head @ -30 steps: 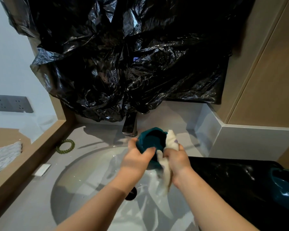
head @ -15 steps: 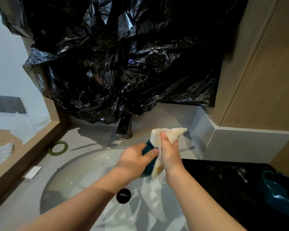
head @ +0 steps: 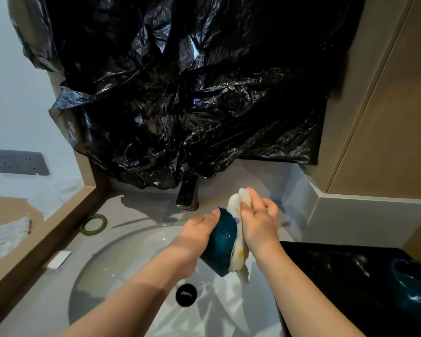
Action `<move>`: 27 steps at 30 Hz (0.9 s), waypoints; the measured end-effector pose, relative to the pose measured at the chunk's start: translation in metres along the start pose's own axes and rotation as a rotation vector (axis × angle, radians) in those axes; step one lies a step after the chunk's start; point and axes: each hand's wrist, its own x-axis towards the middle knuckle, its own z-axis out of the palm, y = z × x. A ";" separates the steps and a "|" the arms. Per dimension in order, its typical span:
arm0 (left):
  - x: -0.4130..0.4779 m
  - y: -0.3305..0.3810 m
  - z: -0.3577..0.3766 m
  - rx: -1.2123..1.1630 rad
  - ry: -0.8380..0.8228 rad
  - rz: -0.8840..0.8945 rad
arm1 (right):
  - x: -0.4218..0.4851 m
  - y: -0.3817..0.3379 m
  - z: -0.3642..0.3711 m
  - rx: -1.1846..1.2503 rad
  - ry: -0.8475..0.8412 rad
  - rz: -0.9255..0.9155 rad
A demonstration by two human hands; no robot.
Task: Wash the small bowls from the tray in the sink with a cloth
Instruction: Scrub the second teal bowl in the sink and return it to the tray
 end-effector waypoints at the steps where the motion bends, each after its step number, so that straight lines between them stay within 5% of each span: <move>1: -0.001 0.003 0.000 0.014 0.006 0.000 | -0.003 -0.004 0.001 0.064 -0.009 -0.067; 6: -0.001 0.008 0.000 0.149 0.014 0.085 | -0.020 -0.007 0.015 0.016 -0.084 -0.392; 11: -0.017 0.019 0.001 0.023 -0.002 0.144 | -0.005 -0.022 -0.006 0.382 -0.283 0.173; 14: -0.017 0.027 0.001 -0.111 0.030 0.123 | -0.010 -0.018 0.000 0.594 -0.234 0.246; 18: -0.013 0.027 0.003 -0.229 0.130 0.071 | -0.034 -0.015 0.021 0.534 -0.041 0.007; 24: -0.014 0.028 0.006 -0.009 0.109 0.090 | -0.054 -0.014 0.024 0.115 -0.002 -0.479; 27: -0.022 0.029 0.003 0.176 0.043 0.143 | -0.036 -0.026 0.008 0.090 -0.013 -0.470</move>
